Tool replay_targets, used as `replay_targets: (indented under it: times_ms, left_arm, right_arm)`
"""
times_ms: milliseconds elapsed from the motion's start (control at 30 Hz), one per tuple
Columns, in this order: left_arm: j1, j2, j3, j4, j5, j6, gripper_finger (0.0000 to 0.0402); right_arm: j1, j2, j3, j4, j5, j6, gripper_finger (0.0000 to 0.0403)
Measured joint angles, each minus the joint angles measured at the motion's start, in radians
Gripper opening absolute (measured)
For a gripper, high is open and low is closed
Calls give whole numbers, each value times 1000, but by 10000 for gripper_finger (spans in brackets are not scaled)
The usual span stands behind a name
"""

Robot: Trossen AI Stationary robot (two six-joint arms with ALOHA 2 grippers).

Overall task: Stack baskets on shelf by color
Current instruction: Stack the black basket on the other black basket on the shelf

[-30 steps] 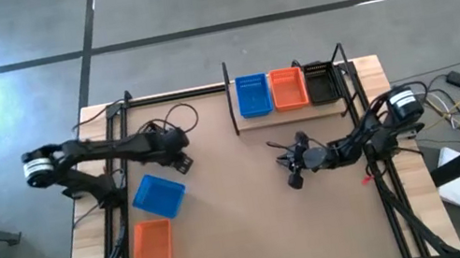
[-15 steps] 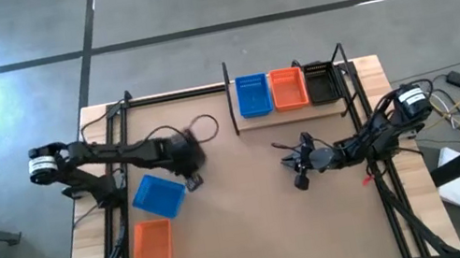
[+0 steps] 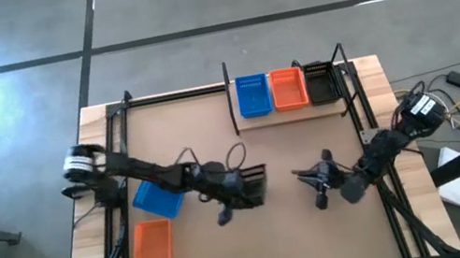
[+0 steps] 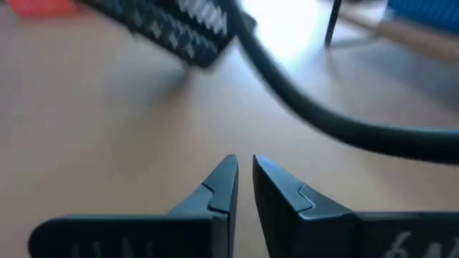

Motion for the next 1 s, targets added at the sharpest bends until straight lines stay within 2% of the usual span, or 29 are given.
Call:
replay_targets:
  times_ms: [133, 233, 400, 533, 733, 900, 1000]
  left_arm:
    - [6, 143, 91, 141, 9, 1, 0]
    - [14, 228, 177, 150, 8, 23, 0]
    - [34, 347, 331, 141, 9, 38, 1]
    - [46, 426, 439, 63, 14, 88, 23]
    - [48, 488, 563, -73, 17, 176, 107]
    - [48, 455, 570, -118, 18, 214, 176]
    - [56, 386, 555, -194, 17, 246, 198]
  right_arm:
    - [168, 0, 4, -1, 181, 63, 38]
    - [257, 0, 9, -1, 269, 103, 38]
    - [332, 0, 44, -2, 325, 104, 38]
    - [356, 0, 86, -37, 334, 98, 38]
    - [393, 0, 149, -118, 328, 99, 38]
    - [401, 0, 169, -137, 228, 176, 38]
    - [383, 0, 182, -136, 195, 218, 38]
